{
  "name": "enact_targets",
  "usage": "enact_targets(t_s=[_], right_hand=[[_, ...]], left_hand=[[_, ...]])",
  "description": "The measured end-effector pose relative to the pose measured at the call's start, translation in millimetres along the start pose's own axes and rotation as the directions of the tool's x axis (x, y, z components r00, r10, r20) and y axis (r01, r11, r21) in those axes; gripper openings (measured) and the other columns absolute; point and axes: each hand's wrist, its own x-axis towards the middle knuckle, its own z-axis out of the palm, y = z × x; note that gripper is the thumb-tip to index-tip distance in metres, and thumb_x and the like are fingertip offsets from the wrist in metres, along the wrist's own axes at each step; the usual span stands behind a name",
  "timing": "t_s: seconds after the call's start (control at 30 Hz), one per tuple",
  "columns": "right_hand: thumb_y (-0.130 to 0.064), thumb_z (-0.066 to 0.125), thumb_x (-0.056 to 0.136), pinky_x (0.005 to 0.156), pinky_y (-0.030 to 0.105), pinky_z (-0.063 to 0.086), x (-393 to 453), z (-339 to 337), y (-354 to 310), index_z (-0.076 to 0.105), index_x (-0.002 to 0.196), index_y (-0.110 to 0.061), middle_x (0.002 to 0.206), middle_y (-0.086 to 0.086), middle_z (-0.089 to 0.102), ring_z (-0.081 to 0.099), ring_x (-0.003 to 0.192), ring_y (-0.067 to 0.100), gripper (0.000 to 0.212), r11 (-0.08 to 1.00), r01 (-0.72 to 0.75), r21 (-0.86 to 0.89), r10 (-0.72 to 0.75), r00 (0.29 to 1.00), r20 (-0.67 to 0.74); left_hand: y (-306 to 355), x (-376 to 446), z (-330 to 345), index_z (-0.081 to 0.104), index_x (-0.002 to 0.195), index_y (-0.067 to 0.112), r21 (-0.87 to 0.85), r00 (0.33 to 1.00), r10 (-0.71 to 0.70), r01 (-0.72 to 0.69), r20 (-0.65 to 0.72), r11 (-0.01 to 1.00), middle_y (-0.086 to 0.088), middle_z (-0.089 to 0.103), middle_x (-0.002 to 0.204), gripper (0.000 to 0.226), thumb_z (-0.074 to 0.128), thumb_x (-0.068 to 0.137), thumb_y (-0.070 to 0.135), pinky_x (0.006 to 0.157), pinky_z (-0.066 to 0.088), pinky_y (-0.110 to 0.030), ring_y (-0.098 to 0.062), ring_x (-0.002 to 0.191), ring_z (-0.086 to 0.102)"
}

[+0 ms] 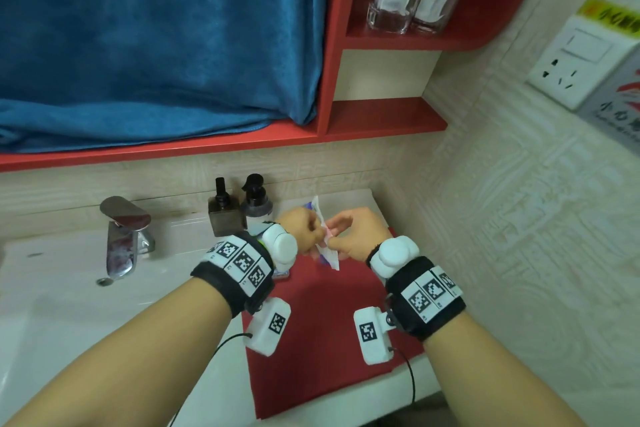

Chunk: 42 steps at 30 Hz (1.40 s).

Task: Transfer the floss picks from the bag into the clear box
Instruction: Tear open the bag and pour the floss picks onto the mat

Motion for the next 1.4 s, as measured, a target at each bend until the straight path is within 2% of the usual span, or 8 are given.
enact_targets(t_s=[0.2,0.37,0.47,0.67,0.83,1.07,1.2,1.4], right_hand=[[-0.02,0.072,0.082,0.061,0.038,0.062,-2.6,4.5,11.0,0.073,0.086,-0.016,0.074,0.005,0.073,0.072,0.059,0.021,0.006,0.994,-0.031,-0.107,0.035,0.998,0.044],[-0.015,0.072,0.084,0.05,0.024,0.056,-8.9,-2.7,9.9,0.073,0.087,-0.01,0.075,0.01,0.073,0.071,0.056,0.019,0.006,0.996,-0.062,-0.059,0.067,0.994,0.085],[-0.015,0.072,0.084,0.049,0.022,0.054,-11.4,-4.1,8.2,0.073,0.084,-0.01,0.072,0.009,0.073,0.071,0.057,0.02,0.005,0.997,-0.052,-0.056,0.058,0.993,0.104],[-0.029,0.074,0.083,0.055,0.036,0.061,-4.9,-20.1,23.7,0.069,0.074,-0.014,0.06,0.005,0.071,0.07,0.051,0.021,0.019,0.988,-0.093,-0.122,0.086,0.994,-0.065],[-0.03,0.063,0.088,0.065,0.036,0.058,-3.7,-3.2,12.2,0.066,0.081,-0.012,0.071,0.002,0.067,0.063,0.061,0.021,0.02,0.955,-0.024,-0.297,0.017,1.0,-0.026],[-0.03,0.066,0.082,0.065,0.036,0.054,-5.9,23.5,-1.2,0.053,0.091,-0.019,0.079,-0.001,0.065,0.063,0.073,0.02,0.02,0.949,0.069,-0.307,-0.052,0.997,0.064],[-0.008,0.061,0.082,0.071,0.045,0.06,-1.9,13.7,5.1,0.05,0.125,-0.025,0.105,0.003,0.067,0.067,0.085,0.025,0.047,0.962,0.068,-0.264,-0.041,0.993,0.108],[0.008,0.056,0.083,0.076,0.045,0.06,-1.4,-7.0,21.6,0.067,0.113,-0.018,0.098,0.01,0.07,0.069,0.083,0.028,0.042,0.987,-0.042,-0.152,0.051,0.997,0.056]], left_hand=[[-1.3,-4.3,13.5,0.051,0.078,0.013,0.038,0.998,-0.055,0.054,0.043,0.998,-0.003,0.075,0.082,0.015,0.046,0.092,0.016,0.069,0.058,-0.036,-0.021,0.068,0.071],[-0.9,-7.8,17.2,0.051,0.085,0.008,0.029,0.998,-0.035,0.033,0.047,0.999,0.009,0.065,0.052,0.01,0.049,0.092,0.016,0.054,0.05,-0.024,-0.014,0.053,0.065],[3.1,-9.8,17.8,0.053,0.087,0.01,0.043,0.998,-0.043,0.041,0.054,0.998,0.005,0.067,0.056,0.011,0.05,0.091,0.019,0.059,0.053,-0.029,-0.017,0.058,0.067],[-3.4,-12.9,9.6,0.056,0.071,0.015,0.065,0.995,-0.103,0.102,0.01,0.993,-0.002,0.071,0.07,0.02,0.048,0.089,0.019,0.054,0.049,-0.022,-0.018,0.054,0.064],[-6.6,-17.9,3.9,0.065,0.073,0.009,0.09,0.992,-0.116,0.12,-0.051,0.989,-0.01,0.073,0.072,0.028,0.049,0.085,0.029,0.066,0.056,-0.032,-0.02,0.059,0.067],[-2.7,-22.2,-2.4,0.065,0.063,0.008,0.017,0.985,-0.09,0.094,-0.146,0.995,-0.005,0.068,0.058,0.025,0.052,0.08,0.021,0.055,0.052,-0.032,-0.019,0.053,0.063],[-5.5,-21.1,-8.3,0.067,0.073,0.0,0.136,0.985,-0.063,0.085,-0.158,0.987,-0.016,0.071,0.073,0.036,0.052,0.082,0.03,0.067,0.056,-0.041,-0.025,0.06,0.062],[-8.8,-16.2,-6.4,0.067,0.072,0.005,0.202,0.986,-0.08,0.109,-0.144,0.973,-0.015,0.071,0.076,0.035,0.054,0.078,0.037,0.069,0.058,-0.041,-0.031,0.074,0.069]])
